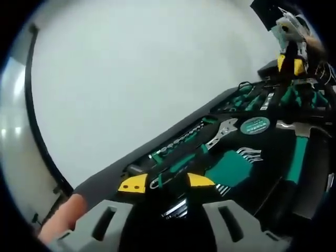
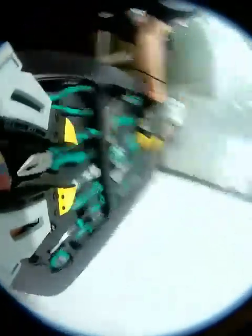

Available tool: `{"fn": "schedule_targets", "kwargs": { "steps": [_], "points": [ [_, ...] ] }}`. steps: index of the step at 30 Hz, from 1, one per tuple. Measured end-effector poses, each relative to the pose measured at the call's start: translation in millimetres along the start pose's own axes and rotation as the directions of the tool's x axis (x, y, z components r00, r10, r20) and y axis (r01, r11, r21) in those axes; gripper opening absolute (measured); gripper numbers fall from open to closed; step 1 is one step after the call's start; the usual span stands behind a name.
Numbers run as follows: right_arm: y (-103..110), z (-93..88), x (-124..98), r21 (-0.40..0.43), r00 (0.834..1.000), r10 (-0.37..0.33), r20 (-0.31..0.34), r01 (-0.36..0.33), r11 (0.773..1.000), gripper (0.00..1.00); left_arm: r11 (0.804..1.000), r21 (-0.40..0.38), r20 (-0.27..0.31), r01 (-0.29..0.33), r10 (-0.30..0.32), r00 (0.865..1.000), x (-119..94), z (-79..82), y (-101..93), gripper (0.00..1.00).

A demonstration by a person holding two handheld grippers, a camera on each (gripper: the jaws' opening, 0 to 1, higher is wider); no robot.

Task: Pick up the tools and put them into their designated positions in the toolbox.

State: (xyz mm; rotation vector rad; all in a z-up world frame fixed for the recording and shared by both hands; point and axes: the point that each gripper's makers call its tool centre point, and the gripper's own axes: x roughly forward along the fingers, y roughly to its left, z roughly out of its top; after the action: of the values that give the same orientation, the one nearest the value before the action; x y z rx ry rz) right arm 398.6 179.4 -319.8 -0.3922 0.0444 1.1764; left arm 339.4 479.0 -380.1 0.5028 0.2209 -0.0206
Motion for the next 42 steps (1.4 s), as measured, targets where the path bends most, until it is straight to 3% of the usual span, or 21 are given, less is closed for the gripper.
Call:
{"fn": "schedule_targets", "kwargs": {
  "steps": [3,5,7,9,10,13,18,19,20,21,22,24,26,29,31,33,34,35,37,40,42],
  "points": [
    [0.4,-17.1,-14.2,0.001,0.981,-0.186,-0.055,0.186,0.983,0.04,0.999,-0.048,0.047,-0.004,0.006,0.999,-13.0,28.4,0.5,0.16],
    [22.5,-40.9,-14.7,0.066,0.98,-0.155,-0.128,0.165,0.984,0.0,0.962,-0.252,0.119,0.103,-0.075,0.99,-30.0,66.8,-28.8,0.09],
    [29.0,-55.0,-9.3,0.041,0.979,-0.141,-0.146,0.149,0.988,0.0,0.913,-0.291,0.249,0.287,-0.217,0.944,-51.8,108.9,-75.9,0.1],
    [31.1,-66.2,-8.5,-0.021,0.971,-0.162,-0.176,0.161,0.987,0.0,0.9,-0.231,0.298,0.368,-0.295,0.908,-61.5,134.0,-116.1,0.1],
    [29.2,-57.6,0.1,-0.086,0.98,-0.167,-0.112,0.158,0.984,0.0,0.898,-0.194,0.291,0.396,-0.332,0.897,-62.1,139.6,-141.2,0.1],
    [24.7,-60.7,-1.1,-0.129,0.975,-0.178,-0.136,0.161,0.979,0.0,0.872,-0.185,0.198,0.453,-0.419,0.886,-51.9,139.3,-185.3,0.1],
    [12.2,-64.8,-7.2,-0.26,0.96,-0.254,-0.119,0.217,0.941,0.0,0.864,-0.175,0.117,0.473,-0.458,0.881,-13.4,132.7,-210.2,0.1],
    [14.9,-64.6,-5.3,-0.261,0.966,-0.23,-0.115,0.194,0.946,0.0,0.864,-0.17,0.098,0.475,-0.464,0.88,-14.1,129.3,-215.3,0.1],
    [14.7,-64.1,-8.1,-0.211,0.969,-0.215,-0.124,0.186,0.96,0.0,0.863,-0.154,0.061,0.482,-0.478,0.876,-12.5,123.2,-220.2,0.1],
    [15.6,-62.4,-11.6,-0.155,0.974,-0.197,-0.113,0.179,0.972,0.0,0.877,-0.125,0.023,0.464,-0.465,0.885,-8.2,116.5,-216.2,0.1],
    [7.7,-51.8,-17.4,-0.067,0.972,-0.233,-0.027,0.231,0.971,0.0,0.894,-0.117,0.007,0.432,-0.434,0.901,-4.5,112.6,-205.6,0.1],
    [-10.4,-53.4,-31.4,-0.035,0.951,-0.308,-0.013,0.307,0.951,0.0,0.881,-0.179,0.053,0.437,-0.435,0.899,-6.7,115.4,-198.1,0.1],
    [-28.7,-49.8,-43.8,-0.018,0.912,-0.408,0.044,0.409,0.912,0.0,0.812,-0.281,0.09,0.511,-0.508,0.857,-9.3,120.2,-203.3,0.1],
    [-48.4,-49.2,-56.3,0.072,0.85,-0.515,0.109,0.51,0.857,0.0,0.819,-0.226,0.06,0.527,-0.528,0.847,-6.9,137.4,-223.2,0.11],
    [-51.4,-55.0,-58.9,0.137,0.833,-0.542,0.112,0.527,0.839,0.01,0.787,-0.207,0.036,0.581,-0.587,0.809,-3.0,144.8,-245.1,0.11],
    [-56.1,-47.6,-66.6,0.082,0.796,-0.583,0.164,0.578,0.812,0.01,0.782,-0.174,-0.069,0.598,-0.616,0.785,4.8,131.0,-258.3,0.12],
    [-53.9,-49.5,-65.2,0.096,0.813,-0.562,0.154,0.554,0.827,0.01,0.785,-0.158,-0.11,0.599,-0.617,0.779,9.1,124.2,-261.9,0.14],
    [-55.2,-49.3,-65.4,0.105,0.813,-0.56,0.163,0.55,0.829,0.01,0.757,-0.18,-0.037,0.628,-0.643,0.765,11.4,136.4,-266.0,0.16],
    [-58.9,-48.0,-69.3,0.132,0.802,-0.57,0.181,0.554,0.822,0.01,0.754,-0.192,-0.089,0.628,-0.651,0.754,18.9,127.2,-270.5,0.19],
    [-66.1,-53.9,-65.3,0.148,0.805,-0.569,0.171,0.549,0.822,0.01,0.763,-0.195,-0.109,0.616,-0.641,0.76,24.5,126.0,-268.5,0.18],
    [-66.2,-53.9,-65.8,0.162,0.804,-0.568,0.175,0.545,0.823,0.02,0.769,-0.094,-0.098,0.633,-0.64,0.763,24.2,128.2,-266.9,0.13]
  ]
}}
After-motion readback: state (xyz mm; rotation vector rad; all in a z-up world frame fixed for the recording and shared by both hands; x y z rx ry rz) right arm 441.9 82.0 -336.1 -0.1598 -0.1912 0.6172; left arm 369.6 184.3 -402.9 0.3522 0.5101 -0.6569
